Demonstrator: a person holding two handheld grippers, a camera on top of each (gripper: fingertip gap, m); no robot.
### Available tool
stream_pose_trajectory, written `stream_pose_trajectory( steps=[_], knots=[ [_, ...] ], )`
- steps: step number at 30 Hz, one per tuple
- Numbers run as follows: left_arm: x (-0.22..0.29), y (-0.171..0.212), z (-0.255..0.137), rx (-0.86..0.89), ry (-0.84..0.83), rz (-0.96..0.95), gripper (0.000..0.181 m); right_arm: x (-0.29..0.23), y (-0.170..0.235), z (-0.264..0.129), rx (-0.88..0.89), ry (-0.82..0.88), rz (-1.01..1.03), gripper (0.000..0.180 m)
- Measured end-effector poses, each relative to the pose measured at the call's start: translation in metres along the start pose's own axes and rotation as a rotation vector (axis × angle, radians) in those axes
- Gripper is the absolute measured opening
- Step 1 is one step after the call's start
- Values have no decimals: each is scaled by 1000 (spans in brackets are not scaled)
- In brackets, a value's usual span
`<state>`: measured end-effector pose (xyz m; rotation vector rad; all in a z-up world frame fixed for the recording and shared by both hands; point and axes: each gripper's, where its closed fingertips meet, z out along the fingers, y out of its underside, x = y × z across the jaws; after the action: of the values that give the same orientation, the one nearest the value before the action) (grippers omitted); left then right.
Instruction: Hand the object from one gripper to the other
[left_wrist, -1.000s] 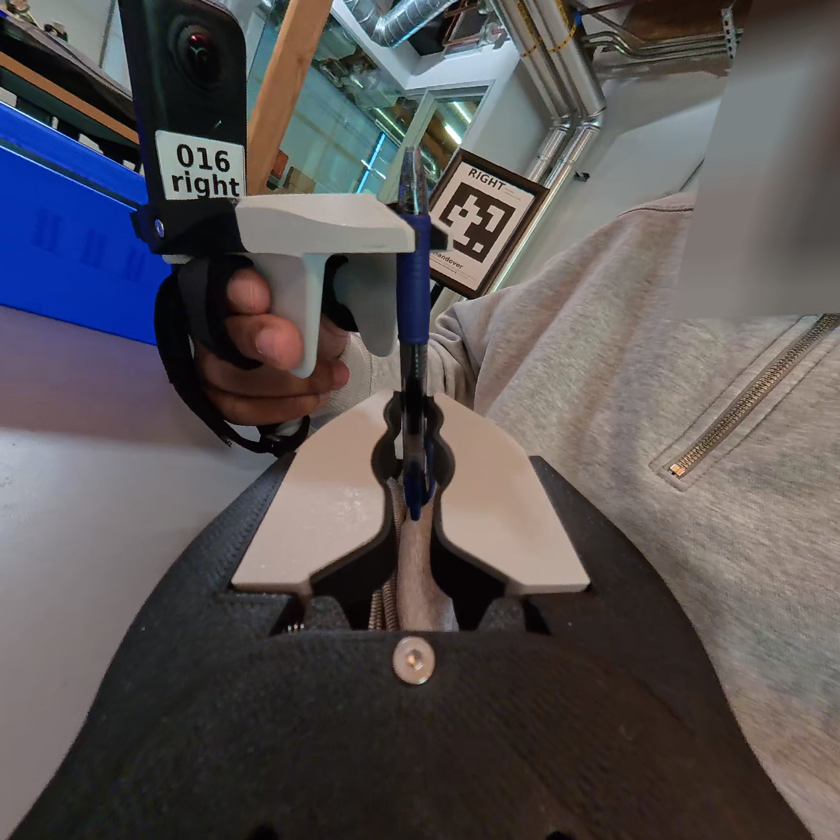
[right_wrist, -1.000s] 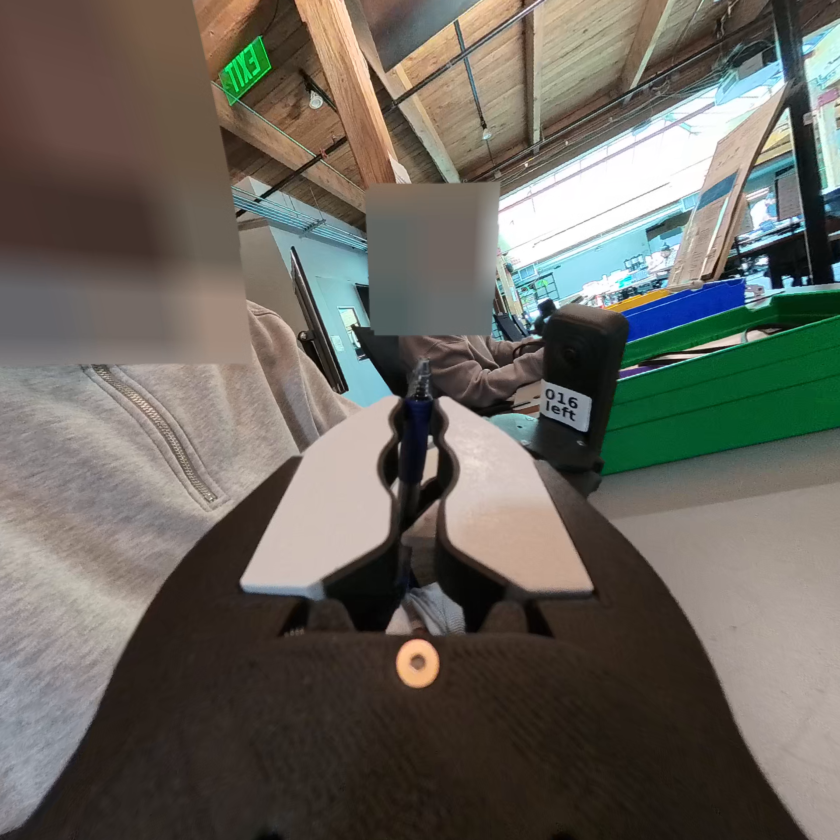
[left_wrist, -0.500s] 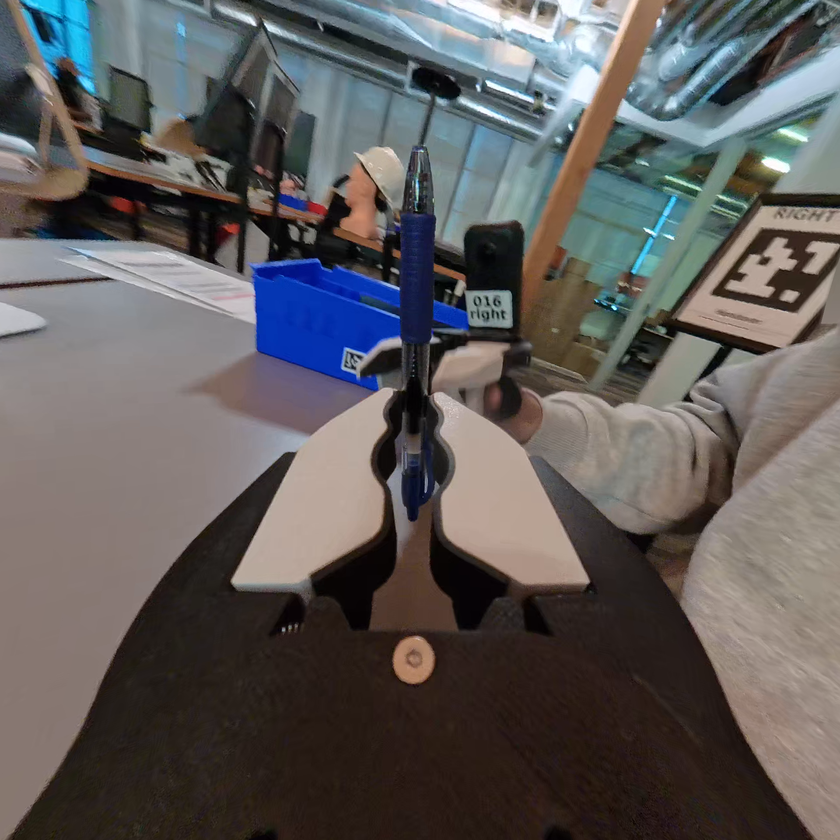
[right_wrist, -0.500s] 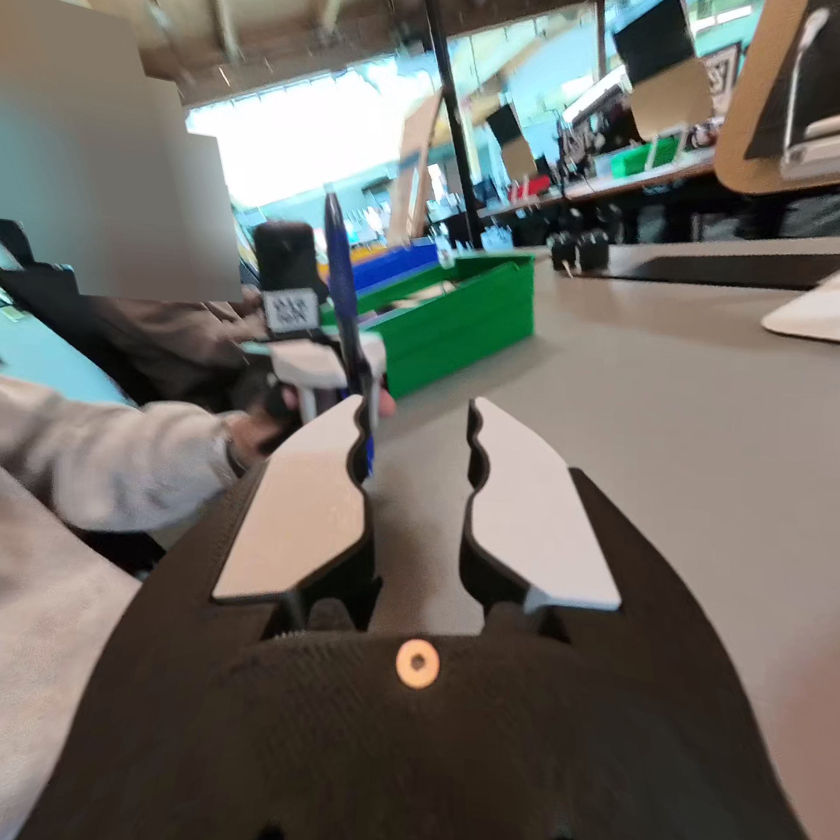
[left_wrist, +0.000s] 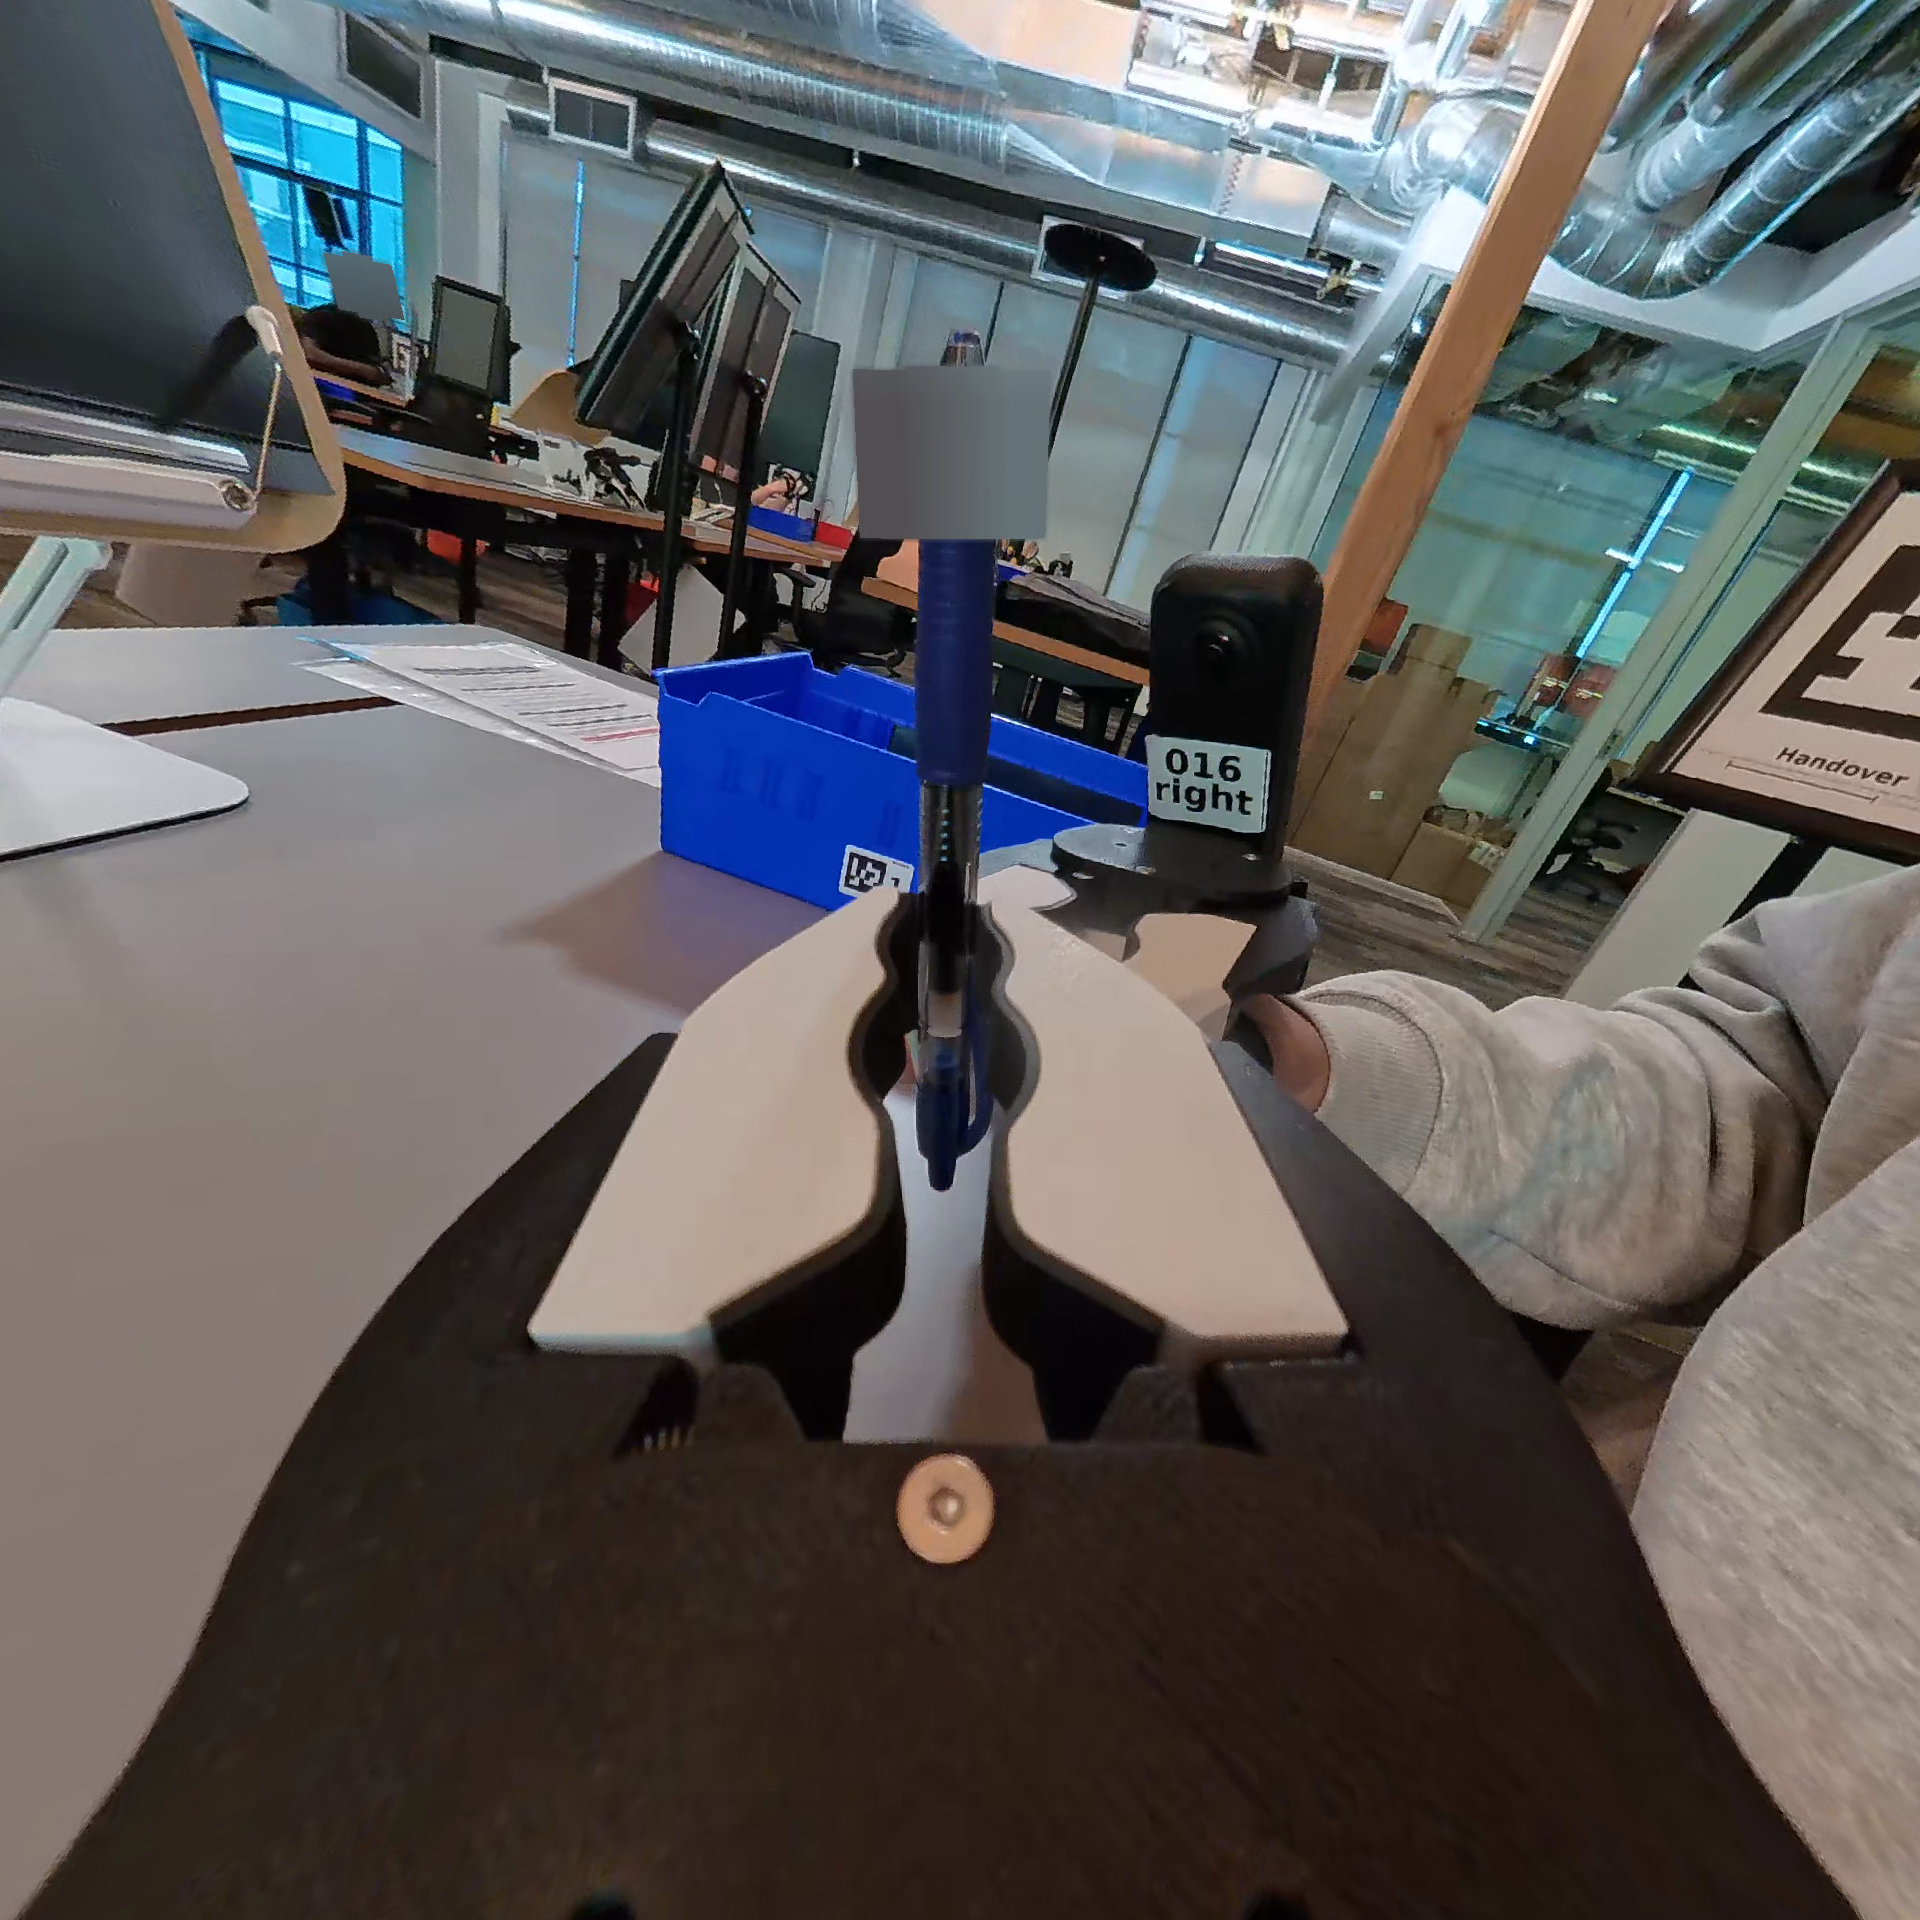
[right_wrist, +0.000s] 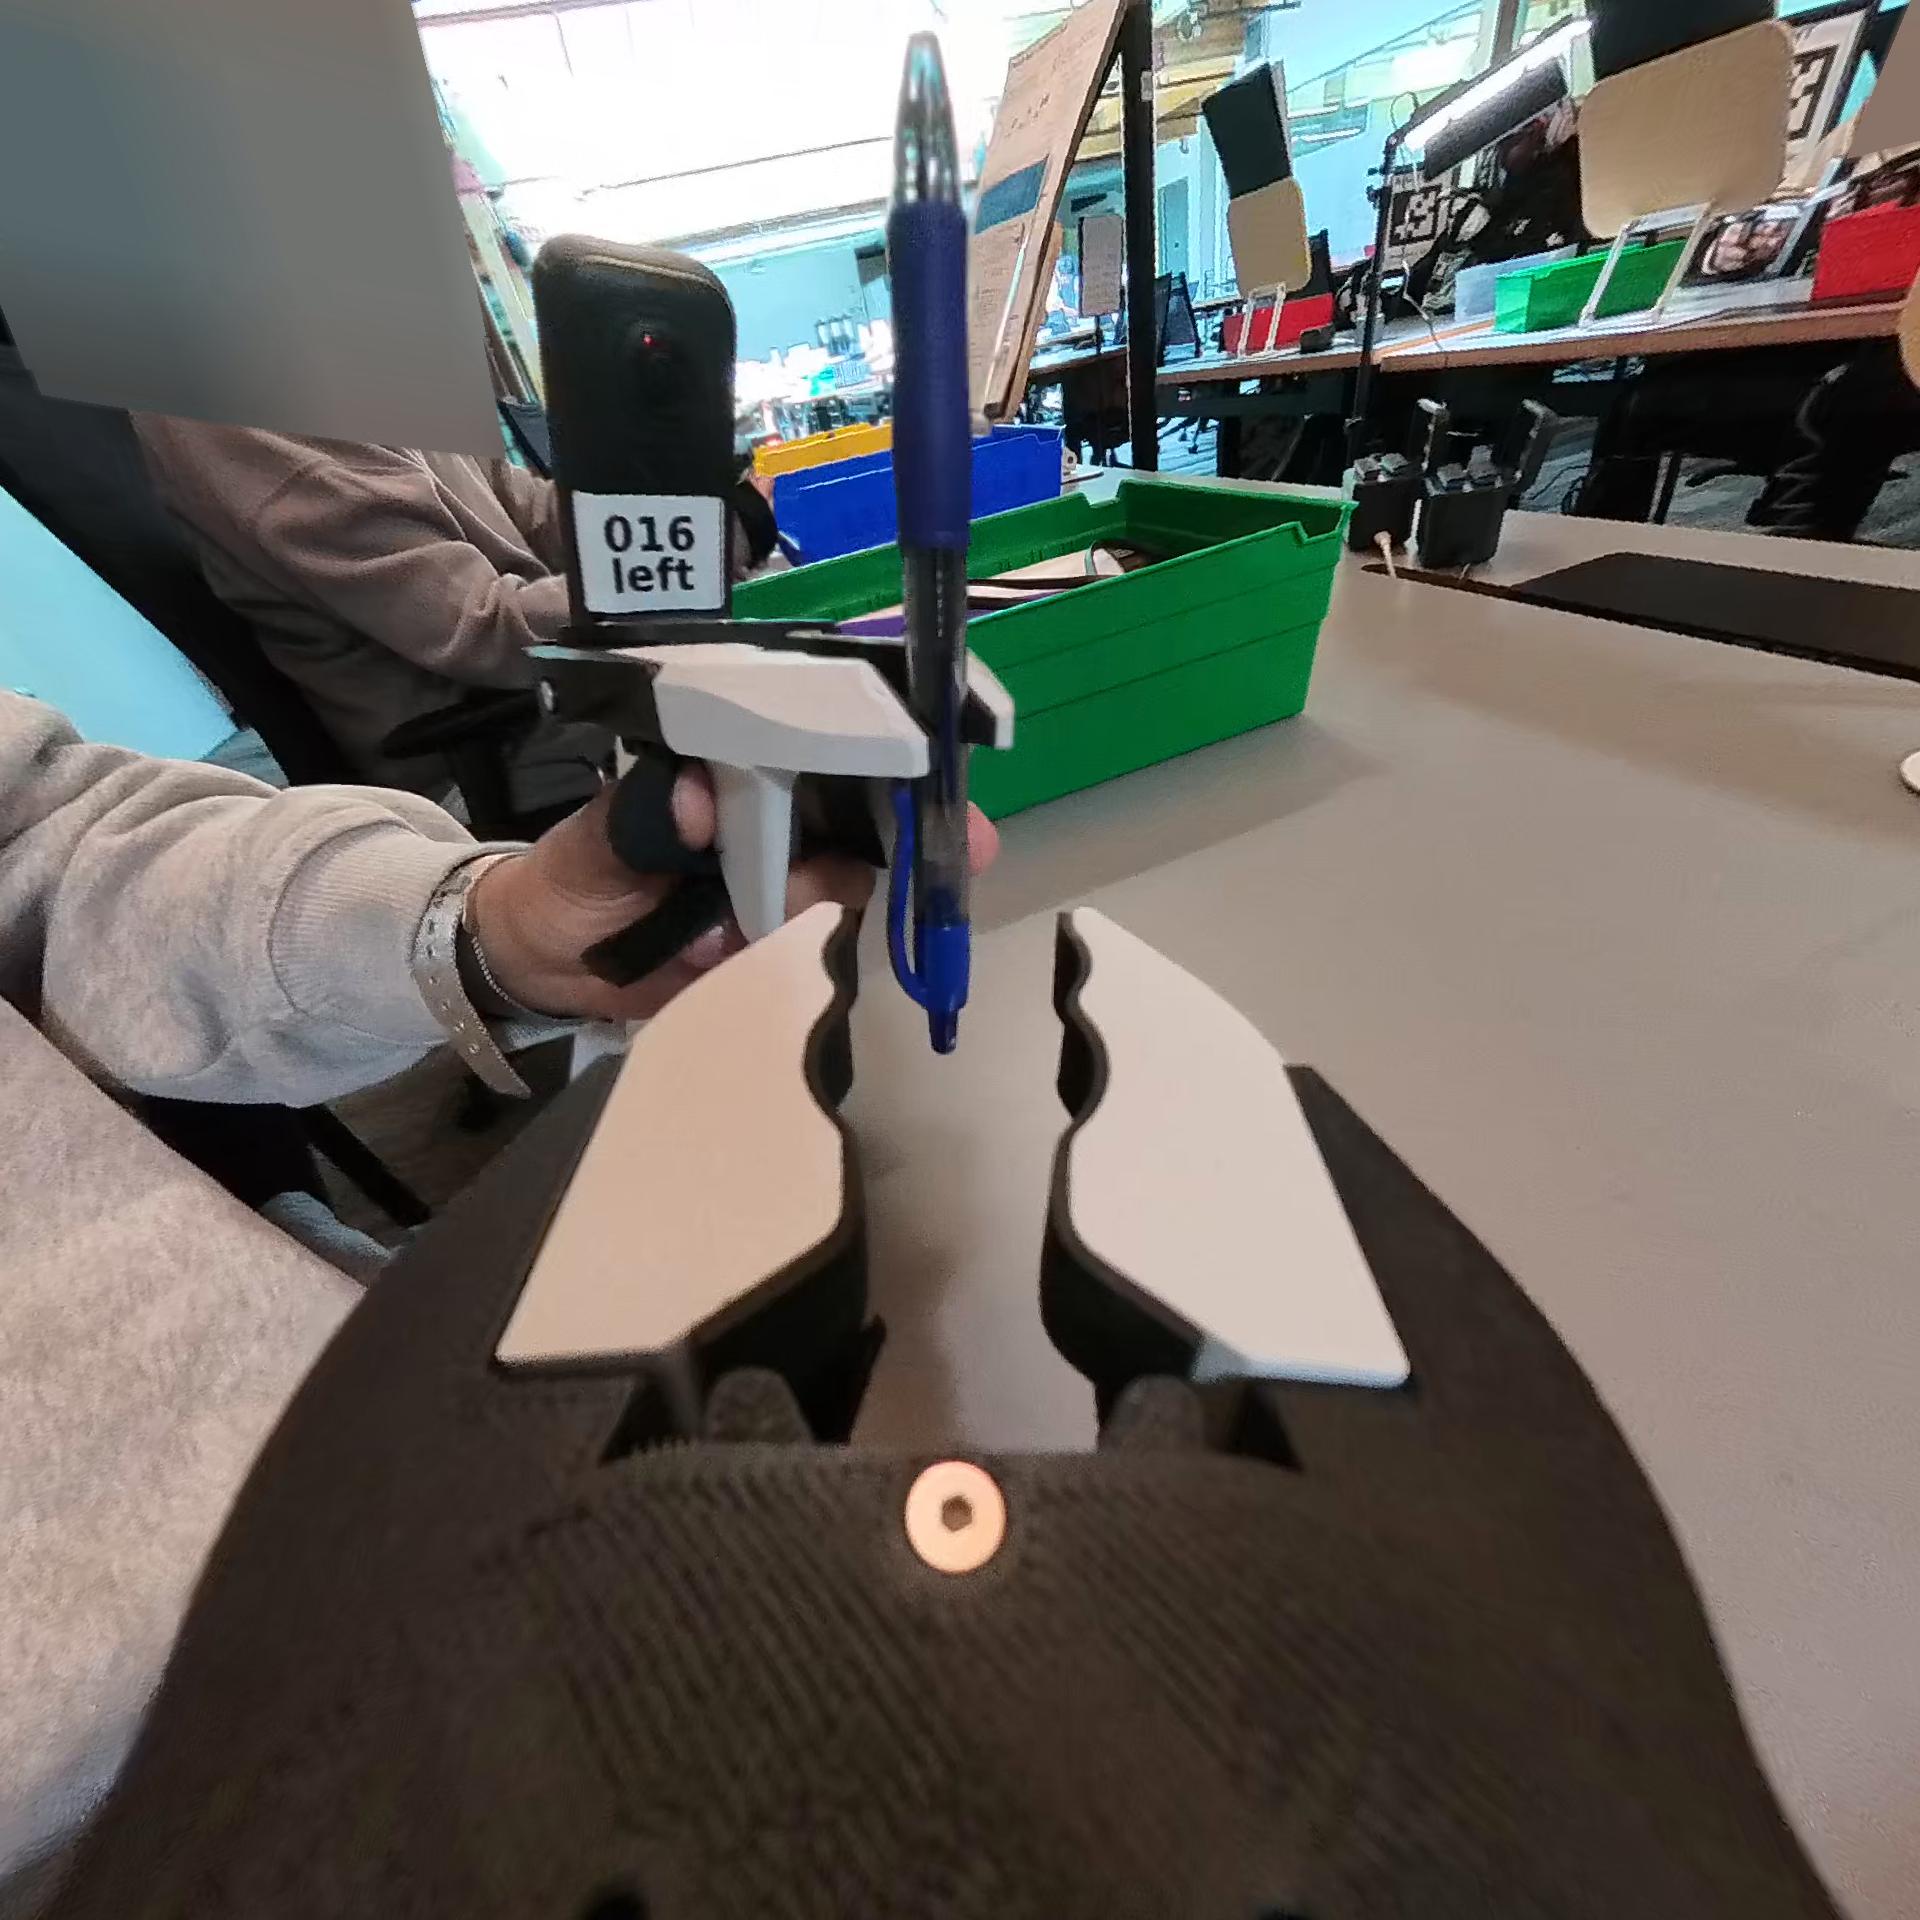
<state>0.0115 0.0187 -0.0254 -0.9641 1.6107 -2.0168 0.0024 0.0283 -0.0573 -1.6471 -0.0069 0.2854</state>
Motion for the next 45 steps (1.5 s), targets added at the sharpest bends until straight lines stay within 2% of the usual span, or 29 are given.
stream_pose_trajectory(
  steps=[5,7,13,18,23,34,45],
  knots=[
    [5,0,2,4,11,-6,11,-6,3,4,-12,-26,5,33],
    [7,1,3,4,19,-11,11,-9,3,4,-21,-41,5,18],
    [10,-2,2,17,43,-8,11,-12,1,3,-18,-58,-3,16],
    [10,-9,1,74,35,-8,45,-10,-7,-2,33,-65,23,16],
    [7,-15,-3,101,38,-27,55,-6,-13,-9,78,-82,59,16],
    [24,-64,-13,133,64,15,54,-26,-5,2,37,-171,22,16],
    [26,-63,-10,120,96,-62,35,-36,-2,6,17,-198,-6,16]
  ],
)
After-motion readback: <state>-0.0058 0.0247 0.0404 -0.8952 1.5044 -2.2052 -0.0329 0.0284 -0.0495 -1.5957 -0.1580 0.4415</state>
